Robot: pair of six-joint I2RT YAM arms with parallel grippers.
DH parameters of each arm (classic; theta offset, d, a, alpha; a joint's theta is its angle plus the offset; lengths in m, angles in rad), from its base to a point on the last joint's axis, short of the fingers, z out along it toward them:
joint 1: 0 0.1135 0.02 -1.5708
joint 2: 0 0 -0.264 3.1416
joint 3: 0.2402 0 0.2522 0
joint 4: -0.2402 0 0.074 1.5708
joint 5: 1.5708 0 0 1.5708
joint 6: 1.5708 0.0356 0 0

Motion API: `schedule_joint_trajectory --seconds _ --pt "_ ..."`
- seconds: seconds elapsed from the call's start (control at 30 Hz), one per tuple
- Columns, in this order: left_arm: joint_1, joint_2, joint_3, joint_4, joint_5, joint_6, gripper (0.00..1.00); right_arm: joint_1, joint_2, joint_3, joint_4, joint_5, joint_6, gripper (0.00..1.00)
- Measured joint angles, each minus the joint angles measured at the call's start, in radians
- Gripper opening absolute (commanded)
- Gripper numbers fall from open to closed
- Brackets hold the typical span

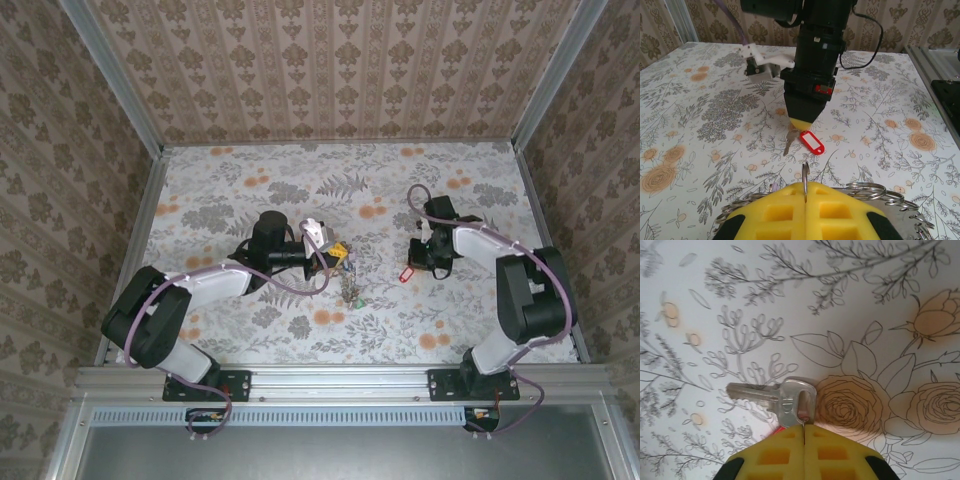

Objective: Put the keys on the keyring

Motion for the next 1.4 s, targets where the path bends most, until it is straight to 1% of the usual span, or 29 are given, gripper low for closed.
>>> schedule_joint_trajectory --seconds 0.07,0.13,0.2,0.27,0.33,0.4,0.47,0.7,0.87,1.1,1.4 --pt "0.000 0.008 0.000 0.014 0.000 -0.006 0.00 0.003 -0.066 -0.021 0.013 -0.011 -0.021 0.03" --pt "0.000 0.025 0.000 0.039 0.000 -0.014 0.00 0.006 -0.154 -0.048 0.039 -0.043 -0.054 0.00" --pt "0.000 0.048 0.000 0.068 0.000 -0.026 0.00 0.020 -0.254 -0.076 0.071 -0.071 -0.101 0.00" --pt "0.000 0.072 -0.004 0.108 -0.002 -0.041 0.00 0.062 -0.345 -0.097 0.105 -0.082 -0.170 0.00" --pt "0.000 0.089 -0.012 0.153 -0.003 -0.056 0.00 0.124 -0.414 -0.110 0.141 -0.083 -0.248 0.00" --pt "0.000 0.104 -0.019 0.196 -0.007 -0.069 0.00 0.180 -0.457 -0.123 0.179 -0.094 -0.327 0.00" --pt "0.000 0.113 -0.024 0.222 -0.012 -0.079 0.00 0.206 -0.476 -0.137 0.214 -0.121 -0.394 0.00" --pt "-0.001 0.123 -0.035 0.267 -0.027 -0.090 0.00 0.270 -0.470 -0.148 0.285 -0.249 -0.597 0.00" --pt "-0.008 0.126 -0.035 0.267 -0.027 -0.090 0.00 0.297 -0.392 -0.113 0.294 -0.315 -0.673 0.00" --pt "-0.016 0.126 -0.034 0.251 -0.027 -0.089 0.00 0.305 -0.307 -0.071 0.347 -0.358 -0.701 0.00" --pt "-0.021 0.126 -0.034 0.243 -0.029 -0.089 0.00 0.308 -0.257 -0.051 0.392 -0.341 -0.697 0.00"
